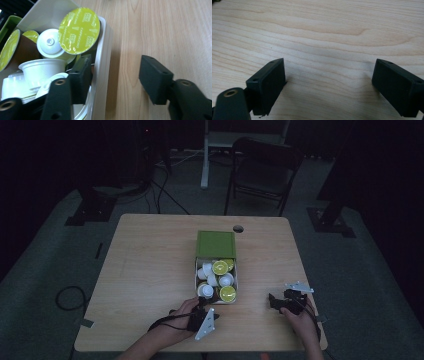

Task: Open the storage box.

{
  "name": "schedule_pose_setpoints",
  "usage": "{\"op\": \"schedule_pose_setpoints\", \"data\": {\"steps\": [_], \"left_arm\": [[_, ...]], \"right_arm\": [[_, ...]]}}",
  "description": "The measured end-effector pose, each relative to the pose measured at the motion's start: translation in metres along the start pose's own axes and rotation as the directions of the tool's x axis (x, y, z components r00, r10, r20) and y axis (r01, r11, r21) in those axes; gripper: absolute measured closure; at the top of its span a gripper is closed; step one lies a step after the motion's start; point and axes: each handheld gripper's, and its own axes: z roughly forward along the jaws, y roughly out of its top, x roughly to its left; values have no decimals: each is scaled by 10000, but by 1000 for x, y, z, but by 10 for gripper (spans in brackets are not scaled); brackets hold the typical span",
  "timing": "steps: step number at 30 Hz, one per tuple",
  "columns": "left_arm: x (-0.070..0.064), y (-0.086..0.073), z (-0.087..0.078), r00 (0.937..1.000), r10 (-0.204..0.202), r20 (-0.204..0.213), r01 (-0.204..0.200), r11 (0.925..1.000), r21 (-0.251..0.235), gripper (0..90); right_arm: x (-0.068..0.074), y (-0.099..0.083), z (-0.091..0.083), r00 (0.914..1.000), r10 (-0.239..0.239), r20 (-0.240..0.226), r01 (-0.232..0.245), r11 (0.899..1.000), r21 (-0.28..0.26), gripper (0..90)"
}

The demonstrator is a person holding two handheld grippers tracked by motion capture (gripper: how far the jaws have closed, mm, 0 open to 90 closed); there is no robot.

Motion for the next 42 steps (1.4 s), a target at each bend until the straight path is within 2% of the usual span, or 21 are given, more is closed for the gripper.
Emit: {"op": "schedule_pose_setpoints", "data": {"steps": [4,7,9,11,17,23,25,27,29,31,35,41,42], "left_arm": [[2,-1,-4,9997,-239,70,239,9997,27,403],[1,-3,-7,9968,-760,256,760,9971,2,360],[0,-4,-9,9944,-997,354,1000,9950,-70,309],[1,-5,-11,9932,-1115,333,1121,9936,-171,294],[2,-12,-18,9811,-1882,444,1893,9817,-211,240],[3,-24,-25,9759,-2140,419,2147,9766,-122,217],[2,-28,-28,9696,-2389,526,2399,9707,-136,217],[2,-32,-31,9677,-2479,460,2491,9682,-219,214],[4,-35,-36,9601,-2757,473,2768,9607,-189,214],[5,-39,-39,9608,-2756,302,2760,9611,-100,215],[9,-48,-47,9531,-3025,86,3025,9531,-23,214],[16,-61,-57,9346,-3549,-227,3551,9348,43,213],[17,-63,-59,9282,-3710,-287,3713,9285,43,213]], "right_arm": [[0,0,0,10000,1,0,-1,10000,0,111],[0,0,0,10000,-1,0,1,10000,1,111],[0,0,0,10000,0,0,0,10000,0,111],[0,0,0,10000,-1,0,1,10000,1,112],[0,0,0,10000,4,2,-4,10000,3,112],[0,0,0,10000,-1,0,1,10000,0,112],[0,0,0,10000,1,1,-1,10000,1,111],[0,0,0,10000,0,0,0,10000,2,111],[0,0,0,10000,0,0,0,10000,0,111],[0,0,0,10000,1,1,-1,10000,1,111],[0,0,0,10000,-1,1,1,10000,0,112],[0,0,0,10000,-1,1,1,10000,1,112],[0,0,0,10000,4,1,-4,10000,2,111]]}}
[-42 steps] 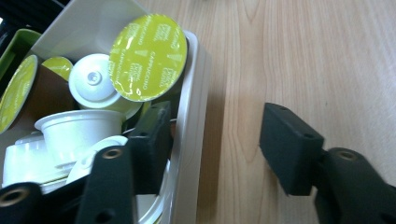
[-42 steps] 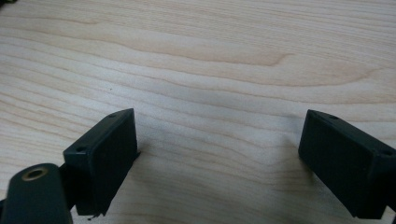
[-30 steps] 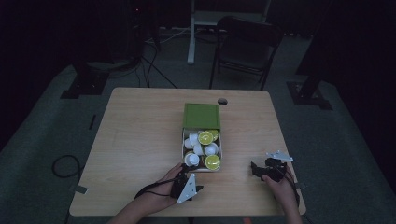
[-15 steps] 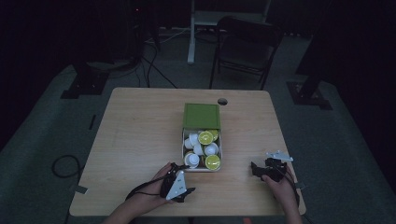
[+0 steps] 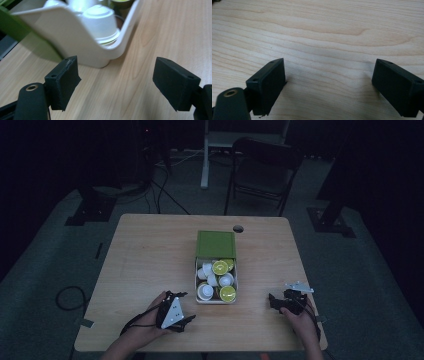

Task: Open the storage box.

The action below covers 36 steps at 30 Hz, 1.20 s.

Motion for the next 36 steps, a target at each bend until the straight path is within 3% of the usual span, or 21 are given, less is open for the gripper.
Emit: {"op": "schedule_pose_setpoints", "data": {"steps": [6,10,14,17,19,24,26,27,28,29,32,33,36], "left_arm": [[12,-9,-8,9974,-464,-547,476,9986,211,210],[15,-16,-10,9951,-819,-556,844,9955,438,206],[19,-23,-12,9890,-1281,-747,1342,9874,841,195],[23,-28,-14,9794,-1794,-927,1880,9776,944,194],[27,-30,-17,9690,-2237,-1051,2332,9684,881,194],[37,-36,-24,9294,-3196,-1844,3377,9381,764,186],[41,-38,-27,9143,-3539,-1968,3737,9246,736,186],[42,-40,-29,9082,-3669,-2016,3893,9172,847,186],[42,-40,-29,9082,-3669,-2016,3893,9172,847,186],[45,-43,-32,8982,-3866,-2094,4133,9049,1019,187],[47,-49,-35,8834,-4158,-2162,4452,8887,1098,187],[48,-51,-36,8765,-4251,-2258,4558,8838,1054,187],[51,-56,-40,8512,-4617,-2498,4990,8593,1121,187]], "right_arm": [[0,0,0,10000,1,0,-1,10000,-1,111],[0,0,0,10000,-4,0,4,10000,-2,111],[0,0,0,10000,-1,-1,1,10000,-1,111],[0,0,0,10000,-1,0,1,10000,-1,111],[0,0,0,10000,0,-1,0,10000,-2,111],[0,0,0,10000,-2,-1,2,10000,-3,111],[0,0,0,10000,0,-1,0,10000,-2,111],[0,0,0,10000,-1,-1,1,10000,-2,111],[0,0,0,10000,-1,-1,1,10000,-1,111],[0,0,0,10000,0,-1,0,10000,0,111],[0,0,0,10000,0,-2,0,10000,-2,111],[0,0,0,10000,3,1,-3,10000,-1,111],[0,0,0,10000,1,2,-1,10000,-1,110]]}}
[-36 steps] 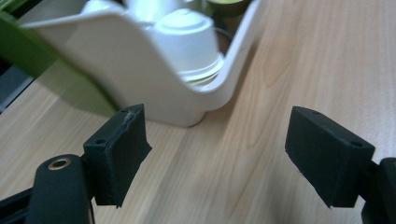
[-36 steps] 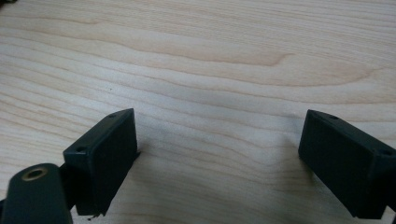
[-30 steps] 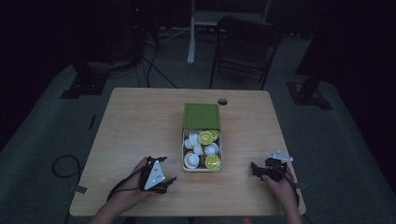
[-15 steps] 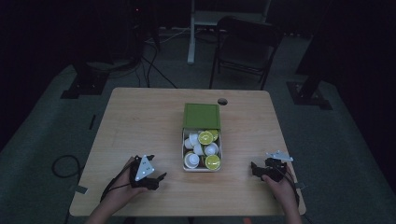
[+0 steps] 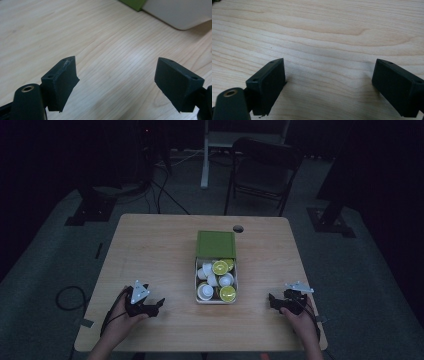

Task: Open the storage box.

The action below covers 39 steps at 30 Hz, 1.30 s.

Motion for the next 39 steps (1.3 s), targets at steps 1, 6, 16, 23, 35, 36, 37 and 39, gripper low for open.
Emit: {"op": "schedule_pose_setpoints", "data": {"steps": [1,6,16,23,35,36,37,39], "left_arm": [[2,-1,-1,9999,-130,-56,130,9999,-70,186],[13,-6,-6,9984,-506,-266,503,9987,-111,173],[29,-19,-16,9826,-1671,-815,1699,9851,282,173],[34,-31,-18,9735,-2117,-870,2185,9727,782,173],[39,-40,-15,9663,-2343,-1071,2446,9648,964,173],[39,-40,-14,9669,-2330,-1037,2436,9641,1056,173],[39,-41,-13,9673,-2307,-1052,2422,9634,1151,173],[39,-42,-11,9681,-2245,-1116,2370,9646,1156,173]], "right_arm": [[0,0,0,10000,3,1,-3,10000,0,110],[0,0,0,10000,7,0,-7,10000,1,111],[0,0,0,10000,8,0,-8,10000,1,110],[0,0,0,10000,6,1,-6,10000,5,110],[0,0,0,10000,5,2,-5,10000,5,110],[0,0,0,10000,4,1,-4,10000,4,111],[0,0,0,10000,5,-2,-5,10000,1,110],[0,0,0,10000,7,-4,-7,10000,0,110]]}}
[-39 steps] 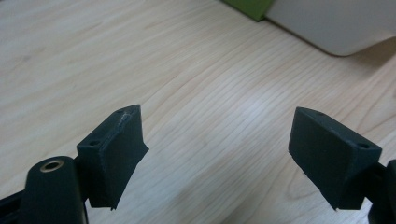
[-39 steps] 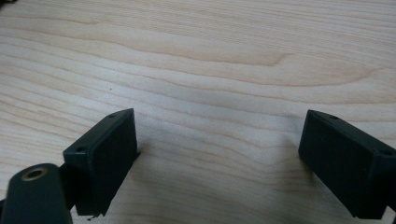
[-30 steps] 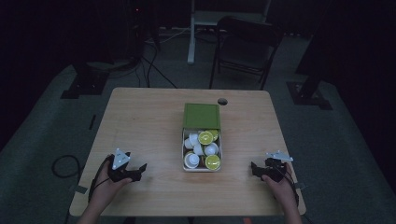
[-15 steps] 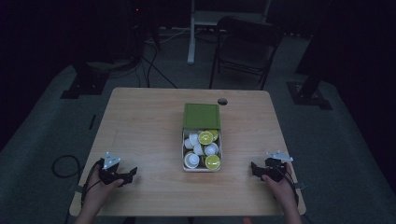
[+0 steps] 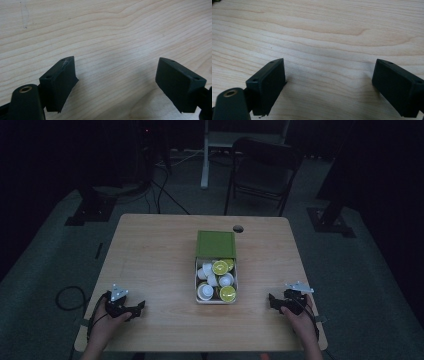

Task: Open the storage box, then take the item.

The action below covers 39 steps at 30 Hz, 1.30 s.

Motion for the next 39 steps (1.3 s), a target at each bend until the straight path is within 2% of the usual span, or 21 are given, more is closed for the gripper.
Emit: {"op": "schedule_pose_setpoints", "data": {"steps": [6,12,15,22,29,39], "left_arm": [[0,-1,3,9999,132,-45,-131,9999,108,153],[-1,0,5,9999,41,-144,-39,9999,124,142],[-2,1,7,9996,-71,-278,77,9997,213,98],[-2,5,12,9998,-32,-202,41,9990,436,17],[-2,6,13,9998,-28,-212,38,9989,459,1],[-3,7,13,9997,-51,-218,61,9990,453,0]], "right_arm": [[0,0,0,10000,-4,-3,4,10000,9,110],[0,0,0,10000,13,20,-13,10000,15,110],[0,0,0,10000,8,15,-8,10000,20,110],[1,1,1,10000,18,21,-18,10000,23,110],[3,1,0,9998,91,191,-92,10000,20,111],[12,19,-14,9995,296,-63,-297,9993,-242,113]]}}
